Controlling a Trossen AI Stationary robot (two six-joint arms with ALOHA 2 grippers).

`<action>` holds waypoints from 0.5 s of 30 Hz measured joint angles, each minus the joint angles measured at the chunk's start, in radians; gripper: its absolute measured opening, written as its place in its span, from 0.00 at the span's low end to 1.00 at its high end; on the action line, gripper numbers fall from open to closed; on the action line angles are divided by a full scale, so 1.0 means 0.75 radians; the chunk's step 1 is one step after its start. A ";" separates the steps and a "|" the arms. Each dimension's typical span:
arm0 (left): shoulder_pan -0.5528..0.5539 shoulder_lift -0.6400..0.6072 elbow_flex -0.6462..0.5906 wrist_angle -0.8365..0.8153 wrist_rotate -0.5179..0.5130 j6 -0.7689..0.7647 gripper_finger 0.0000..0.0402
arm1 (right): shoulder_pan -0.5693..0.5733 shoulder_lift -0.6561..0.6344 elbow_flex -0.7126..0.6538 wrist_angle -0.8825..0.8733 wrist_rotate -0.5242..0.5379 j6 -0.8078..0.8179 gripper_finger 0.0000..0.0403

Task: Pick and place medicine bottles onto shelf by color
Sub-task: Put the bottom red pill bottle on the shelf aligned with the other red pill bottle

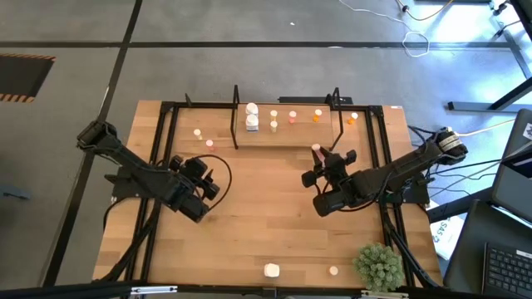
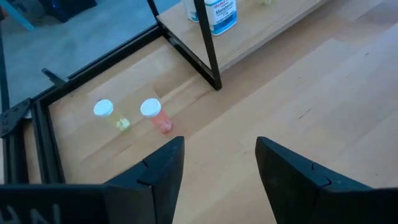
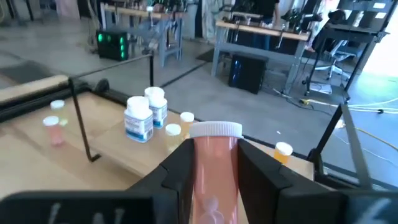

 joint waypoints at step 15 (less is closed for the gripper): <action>0.130 0.000 0.000 0.003 0.020 0.001 0.48 | -0.085 0.134 -0.401 1.231 0.112 -0.833 0.26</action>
